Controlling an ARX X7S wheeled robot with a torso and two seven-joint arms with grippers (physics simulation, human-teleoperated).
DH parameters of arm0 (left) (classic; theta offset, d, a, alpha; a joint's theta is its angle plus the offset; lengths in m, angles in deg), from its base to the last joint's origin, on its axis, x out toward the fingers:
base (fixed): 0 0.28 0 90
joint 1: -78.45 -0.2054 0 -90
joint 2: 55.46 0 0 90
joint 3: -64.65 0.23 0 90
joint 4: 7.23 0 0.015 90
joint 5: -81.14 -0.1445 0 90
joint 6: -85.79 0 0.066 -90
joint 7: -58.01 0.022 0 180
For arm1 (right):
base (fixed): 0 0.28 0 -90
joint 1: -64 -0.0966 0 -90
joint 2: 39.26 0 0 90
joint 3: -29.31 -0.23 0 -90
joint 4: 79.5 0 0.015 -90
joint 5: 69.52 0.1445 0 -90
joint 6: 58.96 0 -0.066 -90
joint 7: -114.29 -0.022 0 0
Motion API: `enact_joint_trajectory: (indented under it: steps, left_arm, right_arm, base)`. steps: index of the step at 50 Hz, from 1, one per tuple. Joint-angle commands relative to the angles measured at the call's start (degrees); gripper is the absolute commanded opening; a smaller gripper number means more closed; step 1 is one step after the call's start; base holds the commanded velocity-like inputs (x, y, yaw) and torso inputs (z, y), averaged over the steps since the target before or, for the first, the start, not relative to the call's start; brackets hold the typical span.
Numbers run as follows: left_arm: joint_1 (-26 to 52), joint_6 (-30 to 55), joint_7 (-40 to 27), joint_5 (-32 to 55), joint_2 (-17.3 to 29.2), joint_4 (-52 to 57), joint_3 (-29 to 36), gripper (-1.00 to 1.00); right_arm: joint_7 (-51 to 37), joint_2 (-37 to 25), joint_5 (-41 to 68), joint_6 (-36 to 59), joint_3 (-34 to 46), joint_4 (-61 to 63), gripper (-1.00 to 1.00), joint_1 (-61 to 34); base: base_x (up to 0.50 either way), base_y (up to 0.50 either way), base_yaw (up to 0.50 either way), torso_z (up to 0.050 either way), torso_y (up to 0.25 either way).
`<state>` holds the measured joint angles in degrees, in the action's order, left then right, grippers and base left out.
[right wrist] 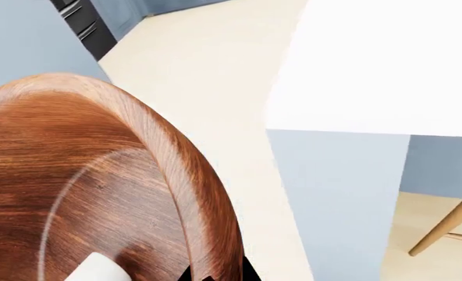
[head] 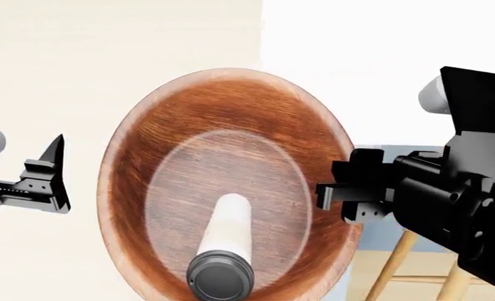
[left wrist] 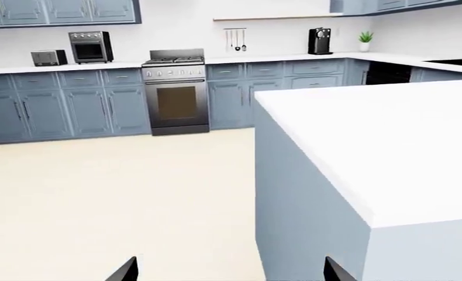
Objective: Place the cup inside the bowl on the dining table and move the bowl to any counter.
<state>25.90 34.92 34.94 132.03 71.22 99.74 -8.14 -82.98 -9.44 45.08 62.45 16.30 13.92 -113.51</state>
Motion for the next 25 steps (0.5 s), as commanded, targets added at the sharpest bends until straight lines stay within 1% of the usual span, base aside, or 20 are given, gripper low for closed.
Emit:
enact_joint_trajectory:
  steps: [1, 6, 10, 25]
  left_arm:
    - [0.2, 0.0, 0.0, 0.0, -0.1, -0.1, 0.2, 1.00]
    - [0.7, 0.1, -0.3, -0.3, -0.8, -0.3, 0.7, 1.00]
    - [0.2, -0.1, -0.1, 0.1, -0.1, 0.0, 0.1, 1.00]
    - [0.1, -0.4, 0.0, -0.1, -0.2, -0.3, 0.3, 1.00]
  right_arm:
    - [0.6, 0.1, -0.1, -0.4, -1.5, 0.0, -1.00, -0.4]
    - [0.8, 0.3, -0.2, -0.4, -1.5, -0.3, -1.00, -0.3]
    - [0.6, 0.1, -0.1, -0.2, -1.6, -0.1, -1.00, -0.4]
    - [0.9, -0.2, -0.4, -0.9, -1.9, 0.2, -1.00, 0.4]
  base:
    - [0.00, 0.50, 0.00, 0.000, 0.000]
    - [0.00, 0.50, 0.00, 0.002, 0.000]
    - [0.00, 0.50, 0.00, 0.000, 0.000]
    - [0.00, 0.50, 0.00, 0.000, 0.001]
